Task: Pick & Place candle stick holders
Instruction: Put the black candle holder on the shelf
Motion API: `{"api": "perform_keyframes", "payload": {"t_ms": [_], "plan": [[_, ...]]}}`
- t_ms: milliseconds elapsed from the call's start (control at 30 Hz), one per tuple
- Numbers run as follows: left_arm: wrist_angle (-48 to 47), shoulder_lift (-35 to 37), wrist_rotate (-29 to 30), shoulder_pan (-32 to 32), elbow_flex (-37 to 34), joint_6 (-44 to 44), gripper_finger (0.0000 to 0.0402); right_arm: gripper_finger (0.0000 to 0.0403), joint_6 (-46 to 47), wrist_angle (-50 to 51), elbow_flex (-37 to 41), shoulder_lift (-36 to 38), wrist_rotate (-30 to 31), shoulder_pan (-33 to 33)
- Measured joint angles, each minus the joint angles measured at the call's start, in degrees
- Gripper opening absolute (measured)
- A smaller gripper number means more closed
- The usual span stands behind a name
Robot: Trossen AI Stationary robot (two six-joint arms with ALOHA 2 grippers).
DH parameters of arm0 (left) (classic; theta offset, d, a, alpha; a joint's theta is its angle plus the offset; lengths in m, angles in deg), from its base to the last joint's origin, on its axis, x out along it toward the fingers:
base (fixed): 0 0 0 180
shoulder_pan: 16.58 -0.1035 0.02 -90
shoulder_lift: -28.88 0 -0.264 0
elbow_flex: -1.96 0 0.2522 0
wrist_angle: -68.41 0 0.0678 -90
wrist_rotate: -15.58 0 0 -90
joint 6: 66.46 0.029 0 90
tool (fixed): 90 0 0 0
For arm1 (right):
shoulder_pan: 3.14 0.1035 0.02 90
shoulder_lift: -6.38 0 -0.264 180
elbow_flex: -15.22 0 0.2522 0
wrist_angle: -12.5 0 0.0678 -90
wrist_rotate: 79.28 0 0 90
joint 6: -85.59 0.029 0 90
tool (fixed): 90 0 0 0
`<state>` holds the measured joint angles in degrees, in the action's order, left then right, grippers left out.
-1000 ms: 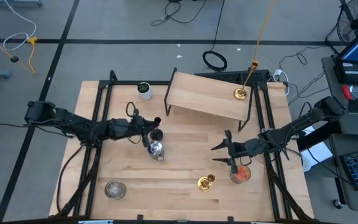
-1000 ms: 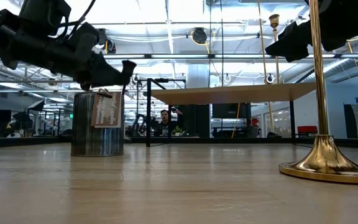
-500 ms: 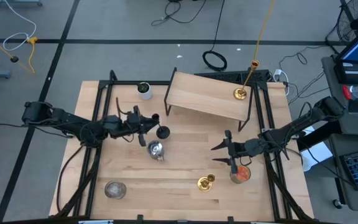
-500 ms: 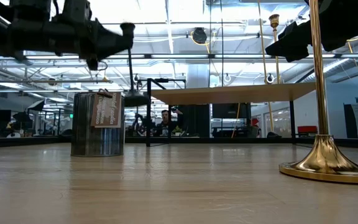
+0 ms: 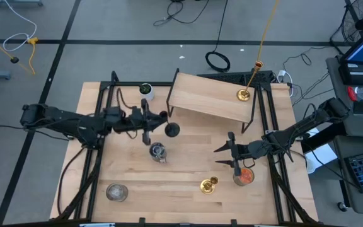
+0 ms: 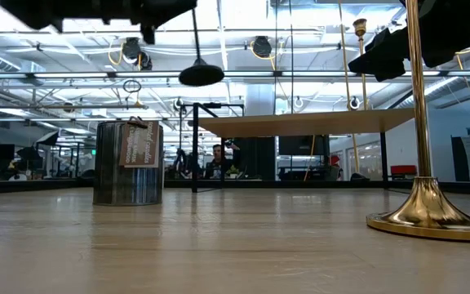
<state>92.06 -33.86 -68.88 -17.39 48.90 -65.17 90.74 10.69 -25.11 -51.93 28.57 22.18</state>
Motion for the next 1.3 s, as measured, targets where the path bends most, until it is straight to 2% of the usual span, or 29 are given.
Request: {"api": "perform_keyframes", "payload": {"t_ms": [133,233,333,433,500,700,967,1133,1300], "plan": [[-3.4,-1.4,-0.1,-2.9,5.5,2.0,0.0053,0.0196,0.0,0.0,0.0,0.0,0.0,0.0],[-3.2,-2.4,-0.6,-5.8,8.4,4.8,0.0047,0.0196,0.0,0.0,0.0,0.0,0.0,0.0],[-3.5,-3.7,-5.7,-9.9,10.5,4.4,0.0032,0.0196,0.0,0.0,0.0,0.0,0.0,0.0],[-3.7,-5.8,-12.1,-14.2,12.8,2.9,0.0031,0.0196,0.0,0.0,0.0,0.0,0.0,0.0],[-3.5,-7.9,-14.1,-16.7,14.6,2.7,0.0031,0.0196,0.0,0.0,0.0,0.0,0.0,0.0],[-4.0,-15.2,-15.1,-23.0,19.6,3.6,0.0045,0.0196,0.0,-0.5,0.0,0.0,0.2,-0.3],[-3.3,-23.9,-17.4,-27.9,24.7,3.1,0.0033,0.0196,0.0,-0.5,0.0,0.0,0.2,-2.0],[-3.0,-26.8,-15.5,-30.6,25.3,1.6,0.0050,0.0196,0.0,-0.5,0.0,0.0,0.1,-2.9],[-2.7,-28.1,-15.9,-32.7,25.3,1.4,0.0040,0.0196,0.0,-0.5,0.0,0.0,0.1,-2.9]]}}
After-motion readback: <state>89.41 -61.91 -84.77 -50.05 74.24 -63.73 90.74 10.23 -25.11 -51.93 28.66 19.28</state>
